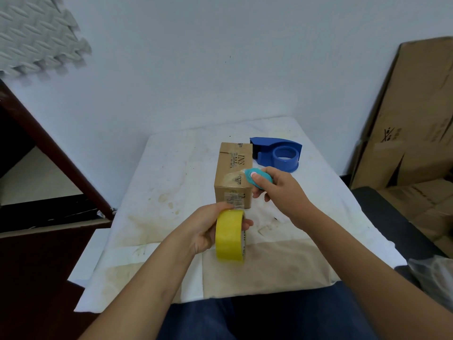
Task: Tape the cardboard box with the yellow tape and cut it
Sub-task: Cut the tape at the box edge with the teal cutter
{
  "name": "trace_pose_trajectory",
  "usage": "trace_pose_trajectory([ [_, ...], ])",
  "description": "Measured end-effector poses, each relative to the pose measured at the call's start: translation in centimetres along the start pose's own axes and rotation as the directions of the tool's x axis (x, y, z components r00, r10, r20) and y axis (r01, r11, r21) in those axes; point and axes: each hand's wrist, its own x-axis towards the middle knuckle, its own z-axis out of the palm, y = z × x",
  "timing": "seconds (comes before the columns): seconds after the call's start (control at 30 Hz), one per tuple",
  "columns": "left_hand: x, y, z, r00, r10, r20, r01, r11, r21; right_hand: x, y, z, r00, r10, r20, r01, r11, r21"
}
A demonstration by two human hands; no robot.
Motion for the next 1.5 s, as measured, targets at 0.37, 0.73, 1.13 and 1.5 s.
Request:
trace_pose_trajectory([
  [0.37,-0.4,-0.1,0.2,1.0,0.023,0.02,-0.023,1.0,0.012,1.3,-1.5,0.5,0.915,-0.14,0.379,0.366,0.685,-0.63],
  [0.73,-0.3,-0.2,0.0,0.998,0.056,0.017,-0.056,0.998,0.022,2.3,-2.3,1.6,0.883,-0.065,0.465,0.421,0.55,-0.722],
  [1.13,0.0,-0.4,0.0,0.999,0.051,-0.008,-0.051,0.998,0.027,2.6,-2.3,3.2,0.871,-0.013,0.491,0.462,0.36,-0.81],
  [1.5,-0.1,-0.3,-0.2,0.999,0.052,-0.004,-0.052,0.998,0.019,2.7,-3.5,2.2,0.853,0.038,0.521,0.479,0.34,-0.809],
])
